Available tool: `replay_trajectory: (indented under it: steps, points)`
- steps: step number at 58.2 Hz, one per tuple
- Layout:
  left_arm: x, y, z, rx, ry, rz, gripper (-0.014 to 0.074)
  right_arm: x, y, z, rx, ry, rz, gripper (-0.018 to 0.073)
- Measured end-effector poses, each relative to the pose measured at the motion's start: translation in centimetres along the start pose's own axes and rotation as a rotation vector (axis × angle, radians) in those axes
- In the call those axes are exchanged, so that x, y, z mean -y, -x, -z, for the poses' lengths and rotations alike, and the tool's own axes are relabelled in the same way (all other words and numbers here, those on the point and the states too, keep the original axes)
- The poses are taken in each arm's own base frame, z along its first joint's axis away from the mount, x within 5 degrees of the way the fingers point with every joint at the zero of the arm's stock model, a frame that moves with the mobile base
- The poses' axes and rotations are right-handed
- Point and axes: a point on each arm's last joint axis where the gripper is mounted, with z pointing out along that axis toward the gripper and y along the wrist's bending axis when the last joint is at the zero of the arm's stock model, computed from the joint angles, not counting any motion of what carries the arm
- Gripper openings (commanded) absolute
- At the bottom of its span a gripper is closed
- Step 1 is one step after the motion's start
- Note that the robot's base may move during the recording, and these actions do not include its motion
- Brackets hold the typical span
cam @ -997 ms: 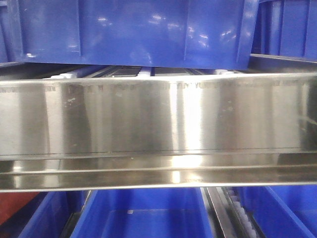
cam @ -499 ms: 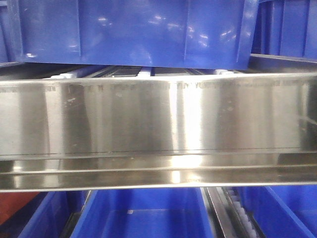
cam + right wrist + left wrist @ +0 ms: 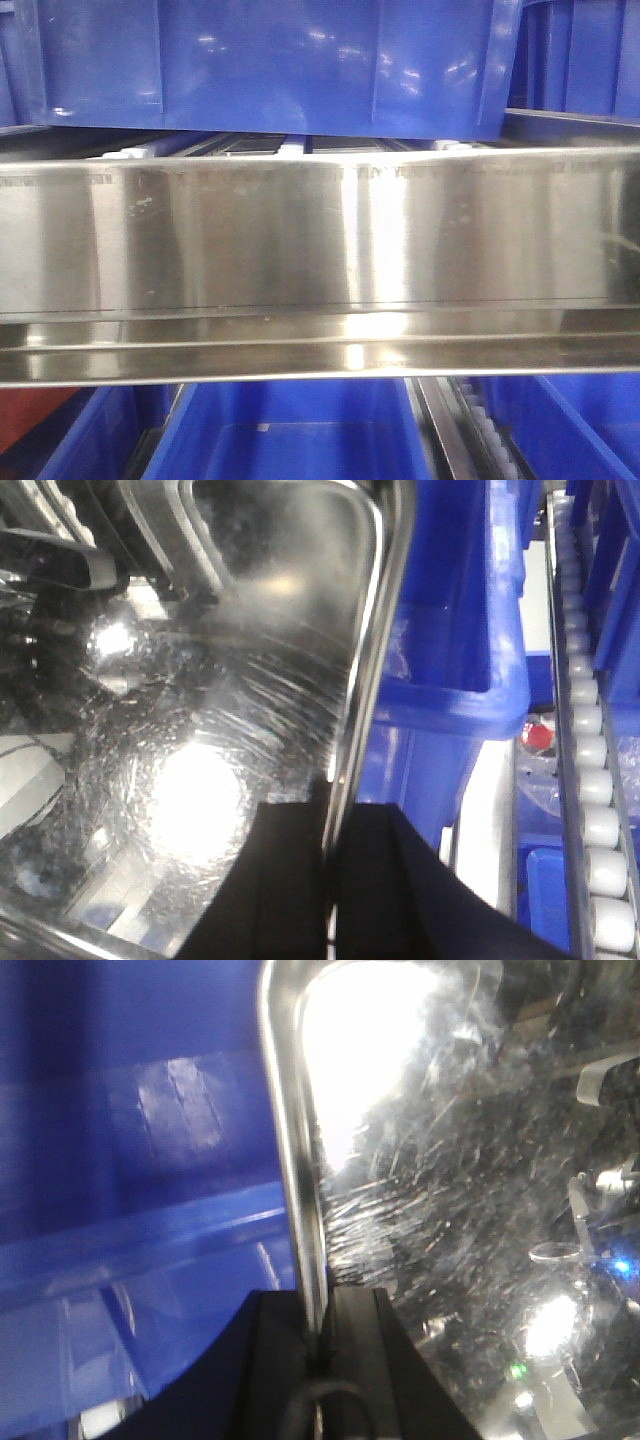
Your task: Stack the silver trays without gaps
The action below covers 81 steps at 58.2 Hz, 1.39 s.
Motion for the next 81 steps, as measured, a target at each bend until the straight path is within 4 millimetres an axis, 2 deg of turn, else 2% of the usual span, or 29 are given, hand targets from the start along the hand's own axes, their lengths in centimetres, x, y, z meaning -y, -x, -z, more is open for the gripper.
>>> replay_trajectory:
  steps: [81]
  points:
    - [-0.01, 0.28, 0.03, 0.029, -0.006, -0.006, -0.0019, 0.02, 0.17, 0.04, 0.014, -0.001, 0.001, -0.0079]
